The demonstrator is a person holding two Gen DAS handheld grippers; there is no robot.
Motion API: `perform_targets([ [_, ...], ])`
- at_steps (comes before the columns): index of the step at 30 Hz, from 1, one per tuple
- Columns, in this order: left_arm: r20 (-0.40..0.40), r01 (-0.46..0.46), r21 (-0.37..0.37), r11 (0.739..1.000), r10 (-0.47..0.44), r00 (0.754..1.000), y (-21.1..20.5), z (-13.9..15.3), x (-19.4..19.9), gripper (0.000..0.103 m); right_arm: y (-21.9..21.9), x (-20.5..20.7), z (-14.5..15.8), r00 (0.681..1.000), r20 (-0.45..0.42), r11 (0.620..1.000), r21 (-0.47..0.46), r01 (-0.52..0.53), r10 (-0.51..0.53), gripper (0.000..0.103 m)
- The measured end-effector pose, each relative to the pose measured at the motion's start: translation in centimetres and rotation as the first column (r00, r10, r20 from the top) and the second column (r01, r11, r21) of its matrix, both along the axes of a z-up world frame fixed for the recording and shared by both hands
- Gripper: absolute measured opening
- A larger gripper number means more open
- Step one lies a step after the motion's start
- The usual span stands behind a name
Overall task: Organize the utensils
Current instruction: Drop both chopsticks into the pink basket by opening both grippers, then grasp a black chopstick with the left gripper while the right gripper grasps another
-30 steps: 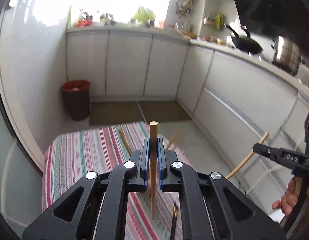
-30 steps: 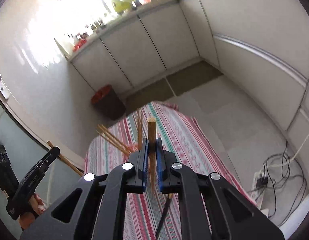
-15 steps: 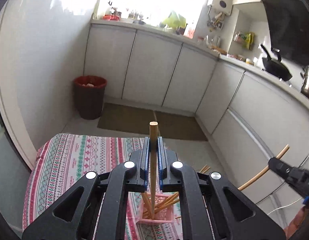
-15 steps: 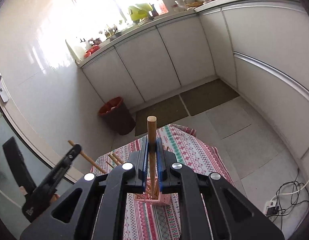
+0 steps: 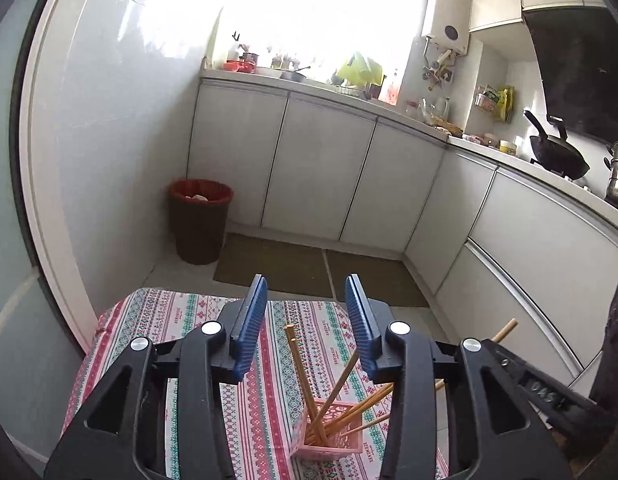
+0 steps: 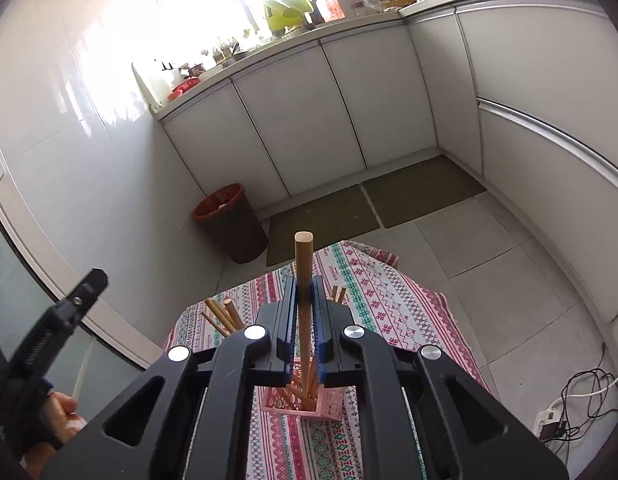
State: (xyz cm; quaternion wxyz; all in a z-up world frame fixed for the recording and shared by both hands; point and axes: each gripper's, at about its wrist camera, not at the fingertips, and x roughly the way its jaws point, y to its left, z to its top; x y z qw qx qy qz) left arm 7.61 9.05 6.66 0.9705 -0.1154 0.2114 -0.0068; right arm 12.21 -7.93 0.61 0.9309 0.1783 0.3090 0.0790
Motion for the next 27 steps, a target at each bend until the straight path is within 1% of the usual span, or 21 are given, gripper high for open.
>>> perform_targets([
  [1,-0.008,0.0,0.001,1.0,0.0,1.0,0.0,-0.1,0.1,0.038,0.4,0.3,-0.7,1.0,-0.002,1.0,-0.001,-0.011,0.011,0.01],
  [2,-0.021,-0.004,0.003,1.0,0.004,1.0,0.1,-0.4,0.3,0.038,0.6,0.3,-1.4,1.0,-0.005,1.0,-0.015,0.0,-0.001,0.013],
  [3,-0.032,-0.005,0.003,1.0,0.005,0.999,0.2,-0.6,0.5,0.038,0.7,0.4,-2.0,1.0,-0.012,0.999,-0.035,0.018,-0.019,0.031],
  [4,-0.044,-0.003,0.001,1.0,0.003,0.999,0.2,-0.8,0.7,0.038,0.7,0.5,-2.4,0.999,-0.021,0.999,-0.041,0.031,-0.032,0.041],
  [5,-0.055,0.0,0.0,1.0,0.0,0.998,0.1,-0.9,0.8,0.038,0.5,0.4,-2.7,0.999,-0.029,0.998,-0.039,0.042,-0.043,0.044],
  [8,-0.076,0.009,0.019,1.0,-0.007,0.997,-0.2,-1.3,0.6,0.042,-0.3,0.1,-2.2,0.997,-0.024,0.996,-0.056,0.072,-0.073,0.045],
  [11,-0.088,0.018,0.024,1.0,-0.016,0.996,-0.6,-1.6,0.3,0.048,-1.0,-1.0,-1.5,0.995,-0.001,0.994,-0.053,0.1,-0.1,0.054],
  [15,-0.105,0.031,0.052,0.998,-0.026,0.994,-1.6,-2.1,-0.6,0.063,-1.1,-2.1,-1.2,0.994,-0.006,0.991,-0.089,0.104,-0.105,0.057],
  [16,-0.108,0.033,0.061,0.998,-0.026,0.994,-1.8,-2.3,-0.8,0.066,-1.2,-2.4,-1.3,0.994,-0.009,0.989,-0.099,0.106,-0.108,0.059],
  [17,-0.111,0.036,0.072,0.997,-0.028,0.993,-2.1,-2.4,-1.0,0.068,-1.2,-2.7,-1.3,0.994,-0.009,0.989,-0.103,0.109,-0.11,0.066],
  [18,-0.118,0.039,0.087,0.995,-0.028,0.993,-2.4,-2.6,-1.3,0.072,-1.4,-3.1,-1.4,0.994,-0.008,0.988,-0.105,0.112,-0.113,0.071],
  [20,-0.127,0.035,0.117,0.992,-0.02,0.992,-2.9,-3.1,-1.8,0.079,-1.5,-3.6,-1.6,0.992,-0.01,0.984,-0.128,0.121,-0.123,0.074],
  [21,-0.131,0.032,0.127,0.991,-0.015,0.991,-3.0,-3.3,-2.0,0.082,-1.5,-3.9,-1.7,0.991,-0.016,0.981,-0.15,0.125,-0.129,0.079],
  [23,-0.137,0.026,0.138,0.99,-0.007,0.991,-3.0,-3.7,-2.4,0.088,-1.5,-4.4,-2.0,0.988,-0.026,0.974,-0.176,0.142,-0.149,0.084],
  [24,-0.14,0.027,0.14,0.99,-0.007,0.99,-3.0,-4.0,-2.7,0.093,-1.7,-4.7,-2.2,0.986,-0.031,0.97,-0.186,0.154,-0.163,0.087],
  [25,-0.145,0.029,0.145,0.989,-0.008,0.989,-3.1,-4.2,-2.9,0.096,-1.9,-5.1,-2.5,0.983,-0.036,0.965,-0.197,0.171,-0.181,0.09],
  [26,-0.157,0.036,0.153,0.987,-0.012,0.988,-3.2,-4.6,-3.0,0.096,-2.1,-5.4,-2.9,0.98,-0.041,0.962,-0.207,0.181,-0.193,0.093],
  [27,-0.171,0.046,0.161,0.986,-0.018,0.985,-3.3,-4.8,-3.0,0.096,-2.3,-5.7,-3.2,0.979,-0.05,0.959,-0.216,0.183,-0.198,0.094],
])
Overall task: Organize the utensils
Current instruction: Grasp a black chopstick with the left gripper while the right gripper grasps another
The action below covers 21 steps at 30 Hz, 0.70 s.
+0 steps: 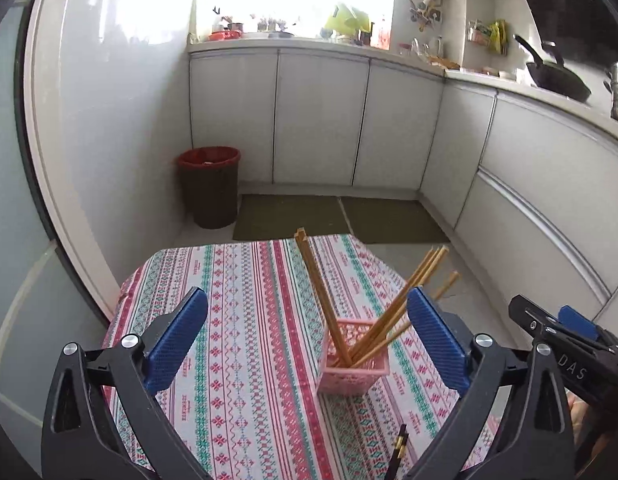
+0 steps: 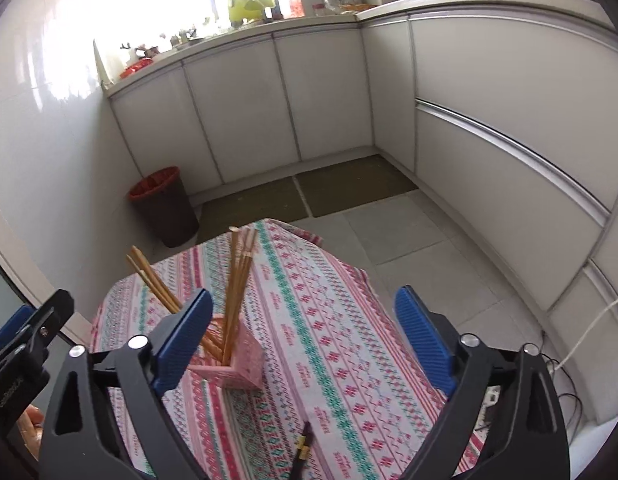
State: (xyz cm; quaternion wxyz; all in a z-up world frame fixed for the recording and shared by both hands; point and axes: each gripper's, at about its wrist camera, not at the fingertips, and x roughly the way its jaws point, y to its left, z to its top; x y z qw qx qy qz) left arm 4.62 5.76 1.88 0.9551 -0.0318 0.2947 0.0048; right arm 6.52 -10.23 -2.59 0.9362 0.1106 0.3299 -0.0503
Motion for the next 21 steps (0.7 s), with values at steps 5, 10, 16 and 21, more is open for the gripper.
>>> perform_targets([
  [5,-0.155,0.093,0.046,0.995,-0.085,0.984,-1.7,-3.0,0.7,0.096,-1.4,-1.6,-2.0,0.997,-0.081,1.0,-0.003,-0.002,0.002,0.094],
  [10,-0.423,0.25,0.033,0.968,-0.213,0.881,-5.0,-9.5,2.3,0.096,-4.4,-3.0,-4.8,0.981,-0.189,0.996,0.062,0.056,-0.043,0.095],
  [16,-0.665,0.304,-0.025,0.952,-0.243,0.706,-8.5,-18.3,4.5,0.096,-9.1,-2.9,-9.6,0.919,-0.391,0.943,0.289,0.167,-0.043,0.095],
  [21,-0.728,0.23,-0.068,0.971,-0.206,0.654,-9.4,-21.3,6.5,0.095,-11.0,-3.3,-11.6,0.889,-0.456,0.898,0.372,0.235,-0.044,0.095],
])
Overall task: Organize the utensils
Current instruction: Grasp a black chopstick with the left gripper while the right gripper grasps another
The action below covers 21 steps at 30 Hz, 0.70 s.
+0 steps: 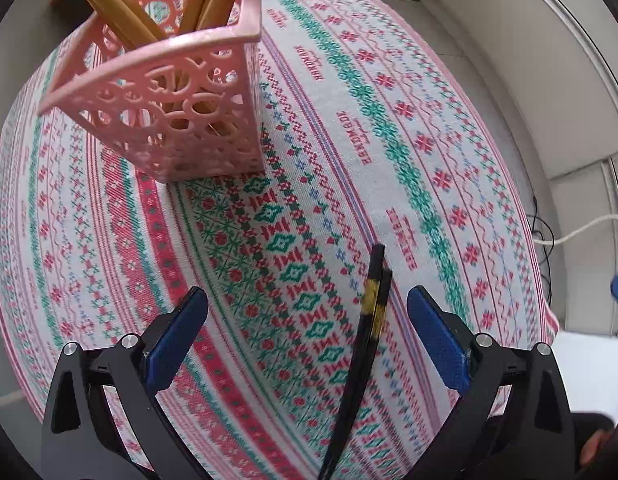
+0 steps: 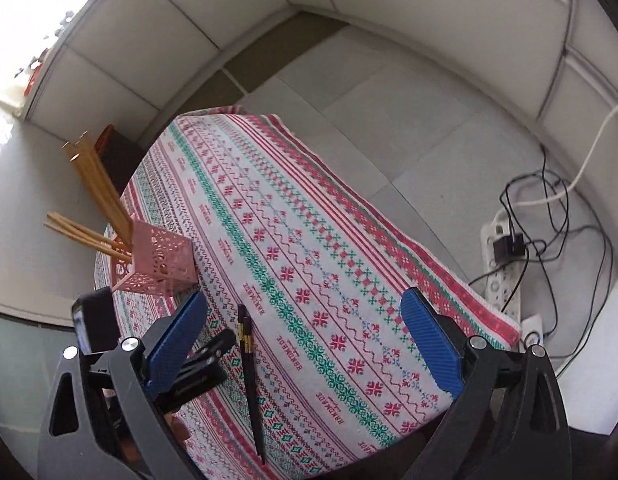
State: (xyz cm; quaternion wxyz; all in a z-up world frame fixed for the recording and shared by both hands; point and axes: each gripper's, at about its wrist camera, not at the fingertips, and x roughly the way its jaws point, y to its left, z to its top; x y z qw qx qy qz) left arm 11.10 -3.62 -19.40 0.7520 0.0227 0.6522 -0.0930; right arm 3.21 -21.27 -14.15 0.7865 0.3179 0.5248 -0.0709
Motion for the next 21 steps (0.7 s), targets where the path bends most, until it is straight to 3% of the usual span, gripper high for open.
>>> perform_targets([
  [7,0.008,-0.095,0.017,0.995,0.095,0.995,0.0,-1.0,2.5,0.095,0.0,0.2,-0.7,0.999,-0.037,0.998,0.06,0.005,-0.002,0.095],
  [14,0.043,-0.057,0.119,0.991,0.052,0.998,-0.9,-2.4,3.3,0.092,0.1,0.5,-1.2,0.998,-0.059,0.998,0.06,-0.003,0.006,0.095],
  [21,0.043,0.005,0.091,0.996,-0.009,0.999,0.7,-0.7,0.7,0.049,0.7,0.8,-2.2,0.996,-0.094,0.998,0.055,0.004,0.002,0.095],
])
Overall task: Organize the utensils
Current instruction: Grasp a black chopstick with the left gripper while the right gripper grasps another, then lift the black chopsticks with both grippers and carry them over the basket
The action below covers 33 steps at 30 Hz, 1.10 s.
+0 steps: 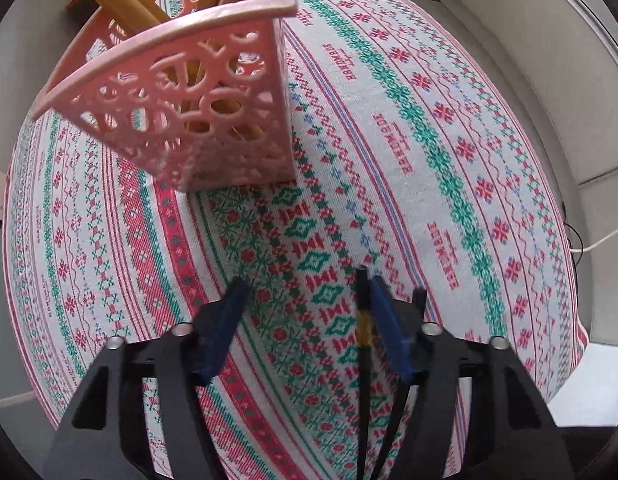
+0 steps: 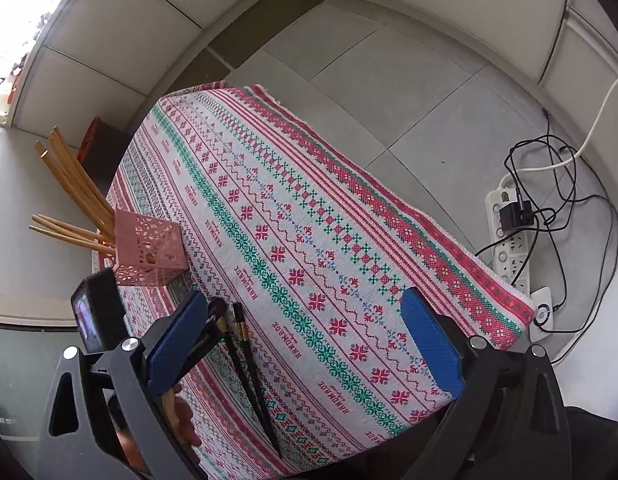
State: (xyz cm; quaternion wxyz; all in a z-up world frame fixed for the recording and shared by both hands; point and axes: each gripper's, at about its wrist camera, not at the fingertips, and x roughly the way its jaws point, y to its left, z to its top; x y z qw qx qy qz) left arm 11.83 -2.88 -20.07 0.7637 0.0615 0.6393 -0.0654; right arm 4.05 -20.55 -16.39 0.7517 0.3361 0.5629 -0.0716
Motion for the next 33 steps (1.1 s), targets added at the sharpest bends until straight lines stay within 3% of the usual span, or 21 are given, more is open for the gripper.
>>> perform_targets([
  [4,0.004,0.054,-0.042,0.998,-0.054,0.999,0.3,0.4,-1.3,0.01,0.6,0.4,-0.9,1.0,-0.029,1.0,-0.012,-0.003,0.003,0.095],
  [10,0.05,0.045,-0.067,0.997,-0.042,0.998,3.3,2.2,-3.2,0.006,4.0,1.3,-2.2,0.994,-0.062,0.993,-0.07,-0.096,0.092,0.094],
  [15,0.153,-0.023,-0.143,0.99,0.045,0.987,8.6,7.1,-5.9,0.006,8.2,2.4,-3.4,0.979,-0.081,0.975,-0.105,-0.194,0.186,0.094],
  [19,0.226,-0.062,-0.184,0.981,0.103,0.969,10.8,10.5,-6.8,0.006,12.5,3.5,-5.3,0.951,-0.133,0.938,-0.174,-0.3,0.28,0.089],
  [21,0.257,-0.074,-0.192,0.979,0.123,0.958,10.8,11.6,-6.8,0.006,14.3,4.0,-7.0,0.928,-0.187,0.92,-0.171,-0.353,0.322,0.077],
  [22,0.272,-0.078,-0.191,0.979,0.129,0.953,10.9,12.1,-7.0,0.006,14.9,3.9,-7.3,0.926,-0.194,0.914,-0.191,-0.359,0.324,0.079],
  [25,0.303,-0.084,-0.187,0.979,0.139,0.943,11.4,12.7,-7.3,0.006,16.5,3.5,-6.9,0.93,-0.171,0.89,-0.277,-0.363,0.326,0.069],
  [27,0.31,-0.086,-0.195,0.977,0.145,0.94,11.6,13.1,-7.5,0.006,16.5,3.2,-6.6,0.935,-0.151,0.887,-0.3,-0.352,0.32,0.028],
  [28,0.313,-0.087,-0.201,0.976,0.148,0.938,11.7,13.0,-7.2,0.006,15.9,3.2,-6.5,0.938,-0.151,0.897,-0.28,-0.343,0.312,0.021],
  [29,0.317,-0.088,-0.208,0.974,0.153,0.936,11.7,13.1,-7.1,0.006,15.2,3.2,-6.5,0.942,-0.136,0.919,-0.217,-0.33,0.306,0.007],
  [31,0.324,-0.095,-0.226,0.97,0.166,0.931,11.9,13.2,-7.3,0.006,13.0,2.8,-6.5,0.957,-0.12,0.956,-0.099,-0.275,0.263,0.007],
  [33,0.335,-0.109,-0.255,0.961,0.194,0.922,12.5,13.4,-7.3,0.006,11.5,2.1,-5.2,0.97,-0.05,0.969,-0.05,-0.241,0.238,0.007],
])
